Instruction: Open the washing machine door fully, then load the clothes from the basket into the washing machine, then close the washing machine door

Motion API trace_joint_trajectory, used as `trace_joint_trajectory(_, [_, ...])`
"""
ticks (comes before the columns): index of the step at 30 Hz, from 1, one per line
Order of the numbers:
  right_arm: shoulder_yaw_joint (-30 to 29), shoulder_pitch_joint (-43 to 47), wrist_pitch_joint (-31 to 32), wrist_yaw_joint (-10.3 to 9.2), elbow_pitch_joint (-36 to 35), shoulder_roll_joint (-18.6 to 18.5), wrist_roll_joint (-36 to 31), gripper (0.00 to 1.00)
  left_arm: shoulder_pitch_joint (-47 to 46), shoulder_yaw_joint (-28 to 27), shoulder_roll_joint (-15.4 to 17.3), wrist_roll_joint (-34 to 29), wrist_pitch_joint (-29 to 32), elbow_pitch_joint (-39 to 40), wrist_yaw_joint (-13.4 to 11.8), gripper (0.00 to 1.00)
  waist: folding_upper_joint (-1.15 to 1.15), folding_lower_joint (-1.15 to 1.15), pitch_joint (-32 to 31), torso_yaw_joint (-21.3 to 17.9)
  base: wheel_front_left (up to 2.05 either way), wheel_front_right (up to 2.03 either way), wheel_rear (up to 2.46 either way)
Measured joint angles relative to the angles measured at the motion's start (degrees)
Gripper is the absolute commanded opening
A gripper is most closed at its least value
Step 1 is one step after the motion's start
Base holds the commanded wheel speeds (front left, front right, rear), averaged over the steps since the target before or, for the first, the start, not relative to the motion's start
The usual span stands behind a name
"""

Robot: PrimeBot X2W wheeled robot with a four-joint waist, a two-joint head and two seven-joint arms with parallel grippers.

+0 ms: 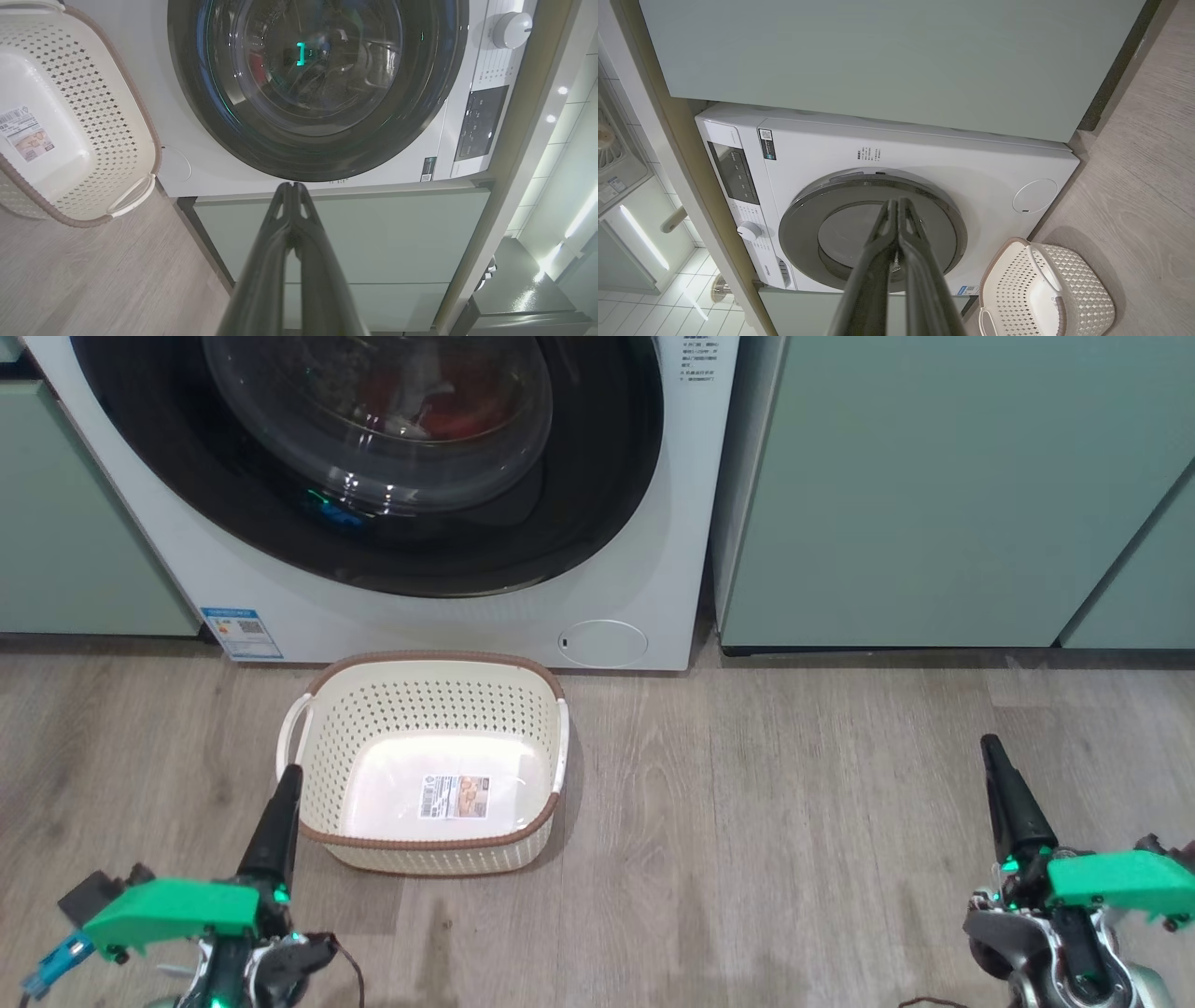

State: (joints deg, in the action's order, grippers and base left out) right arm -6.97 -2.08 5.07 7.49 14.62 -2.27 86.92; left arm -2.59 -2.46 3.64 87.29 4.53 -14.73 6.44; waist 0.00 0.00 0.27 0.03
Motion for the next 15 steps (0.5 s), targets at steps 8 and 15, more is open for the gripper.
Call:
trace_joint_trajectory(8, [-0.11,-0.85,0.57,-0.01,1.2,0.0,4.95,0.0,-0.21,-1.23,-0.42,4.93,0.94,-0.94,0.51,0.0,0.0,0.0,-0.09,-0.03,0.0,0.0,0.0])
trace_joint_trajectory(15, [-0.15,-1.25,0.58,-0.01,1.22,-0.01,5.43,0.0,-0.77,-1.29,-0.47,5.1,0.97,-0.99,0.52,0.0,0.0,0.0,-0.09,-0.03,0.0,0.0,0.0])
